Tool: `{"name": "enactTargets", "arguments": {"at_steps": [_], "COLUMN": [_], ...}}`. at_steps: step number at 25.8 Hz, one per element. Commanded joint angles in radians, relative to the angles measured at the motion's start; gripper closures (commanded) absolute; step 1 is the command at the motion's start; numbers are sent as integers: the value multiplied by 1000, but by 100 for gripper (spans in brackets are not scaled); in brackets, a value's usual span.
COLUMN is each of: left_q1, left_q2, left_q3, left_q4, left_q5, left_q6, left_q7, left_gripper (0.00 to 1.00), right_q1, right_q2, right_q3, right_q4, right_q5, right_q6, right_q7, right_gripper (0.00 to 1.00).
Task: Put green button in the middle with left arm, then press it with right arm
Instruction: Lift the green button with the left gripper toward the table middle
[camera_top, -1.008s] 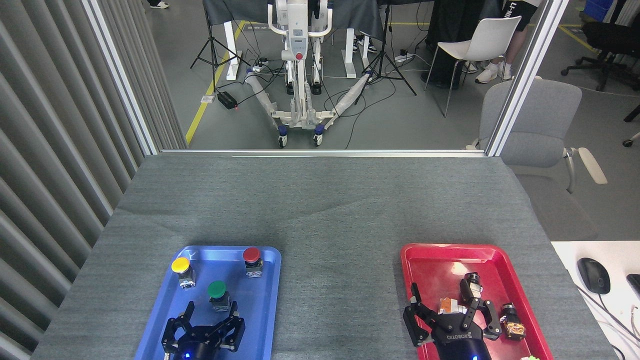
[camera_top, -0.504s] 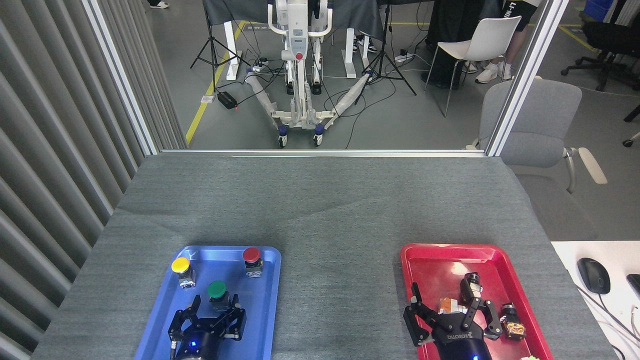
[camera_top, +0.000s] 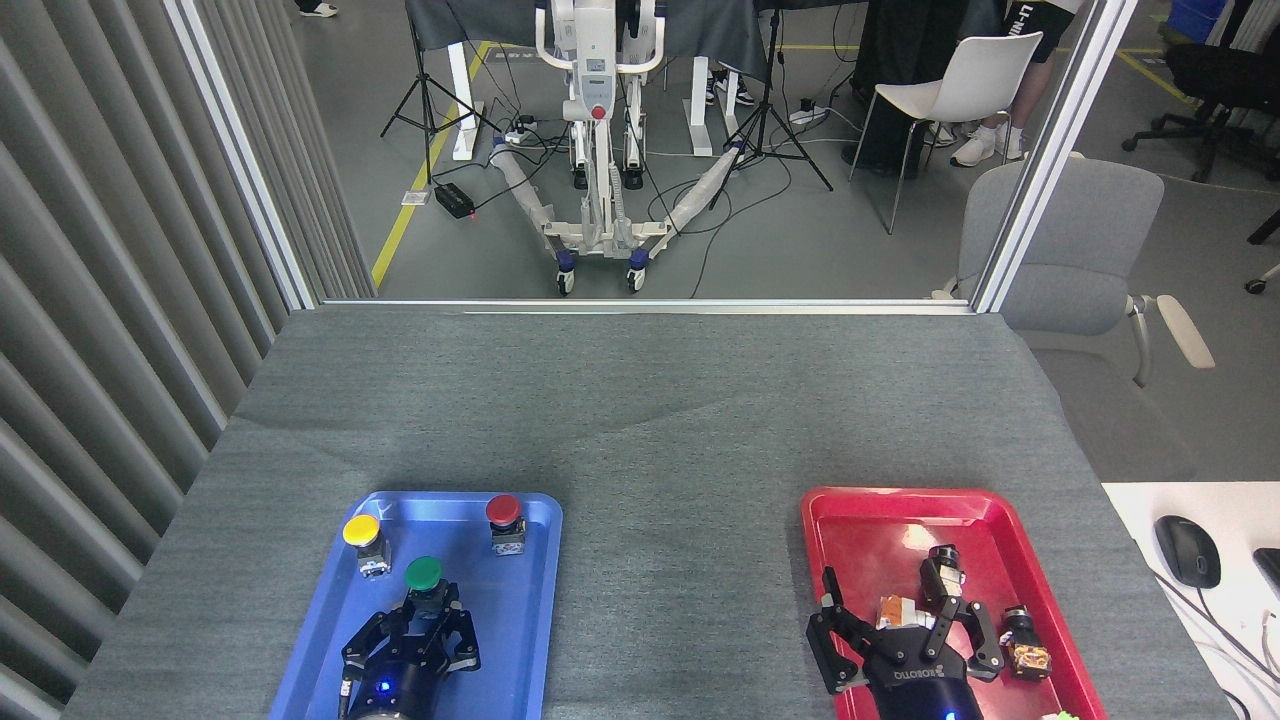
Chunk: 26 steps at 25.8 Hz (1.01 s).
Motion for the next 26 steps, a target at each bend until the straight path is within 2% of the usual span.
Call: {"name": "enactTargets", "arguments": {"at_steps": [1,21,26], "left_q1": [2,8,42], "left_q2": [3,5,18], "left_q3": [0,0,0], "left_q4": [-2,-12,-207], "left_q5": [-4,-5,-7], "left_q6": [-14,-24,-171], "left_q7": [3,3,14], "left_gripper": [93,92,93], "right_q1": [0,0,0], "right_q2": [2,6,6], "right_q3": [1,1,1], "right_q4": [-1,-1,-1], "right_q5": [0,2,2], "right_q6": [0,0,0], "right_q7": [3,3,1], "right_gripper": [1,1,1]}}
